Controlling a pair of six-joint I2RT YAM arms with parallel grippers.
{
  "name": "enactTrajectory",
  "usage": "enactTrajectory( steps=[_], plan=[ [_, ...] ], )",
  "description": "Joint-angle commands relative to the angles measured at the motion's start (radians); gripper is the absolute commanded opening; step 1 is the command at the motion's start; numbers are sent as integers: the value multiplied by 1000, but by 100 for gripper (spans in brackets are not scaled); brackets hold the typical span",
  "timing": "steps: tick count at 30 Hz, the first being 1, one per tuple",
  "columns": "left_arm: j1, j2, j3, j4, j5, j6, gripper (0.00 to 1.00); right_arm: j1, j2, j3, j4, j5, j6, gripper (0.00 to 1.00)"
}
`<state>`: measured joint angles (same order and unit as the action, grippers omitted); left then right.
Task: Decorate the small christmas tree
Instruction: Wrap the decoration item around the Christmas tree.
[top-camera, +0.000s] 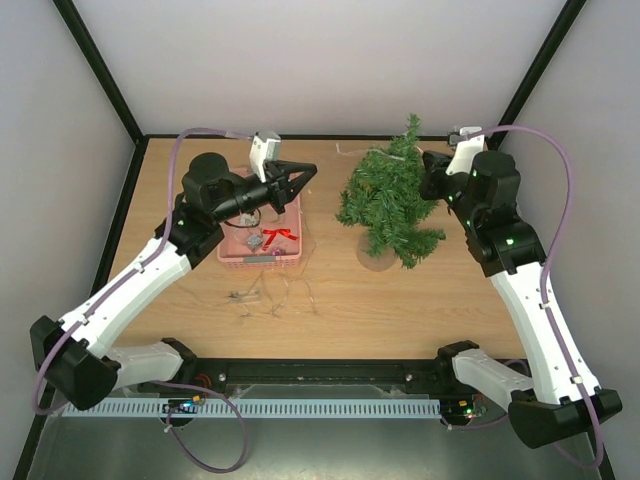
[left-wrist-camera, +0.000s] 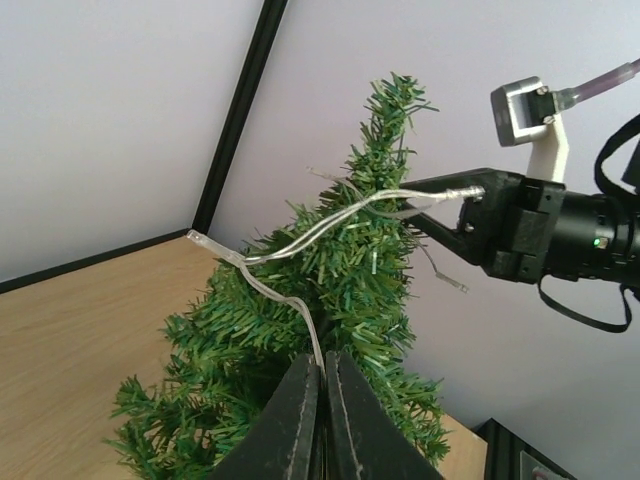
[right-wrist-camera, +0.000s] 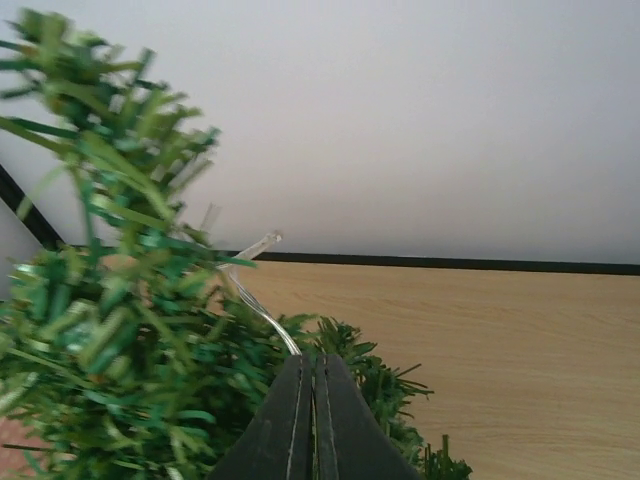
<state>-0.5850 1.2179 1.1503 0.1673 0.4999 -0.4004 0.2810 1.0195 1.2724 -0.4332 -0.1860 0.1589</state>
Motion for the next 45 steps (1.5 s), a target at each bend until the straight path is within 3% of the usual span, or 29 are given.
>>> enactTrajectory(
  steps=[1, 9, 15, 22, 28, 36, 40, 45],
  plan=[
    [-11, -47, -25, 43, 29, -14, 4, 0, -34, -76, 50, -36, 51, 2],
    [-39, -66, -77, 93, 66, -27, 3, 0, -77, -142, 128, -36, 79, 2],
    [-39, -58, -66, 89, 60, -11, 3, 1, -74, -30, 59, 86, 9, 12],
    [-43, -42, -59, 87, 69, -3, 2, 0, -78, 52, -43, 137, -39, 15],
    [-52, -50, -70, 86, 86, 15, 2, 0, -98, 28, -59, 30, 39, 14],
    [-72, -58, -92, 99, 93, -15, 2, 0, -195, -40, -34, -223, 114, 17],
    [-72, -59, -112, 153, 87, -79, 2, 1, -266, -128, 51, -425, 131, 17],
    [-78, -46, -114, 200, 86, -137, 2, 12, -353, -277, 207, -480, 147, 18]
  ],
)
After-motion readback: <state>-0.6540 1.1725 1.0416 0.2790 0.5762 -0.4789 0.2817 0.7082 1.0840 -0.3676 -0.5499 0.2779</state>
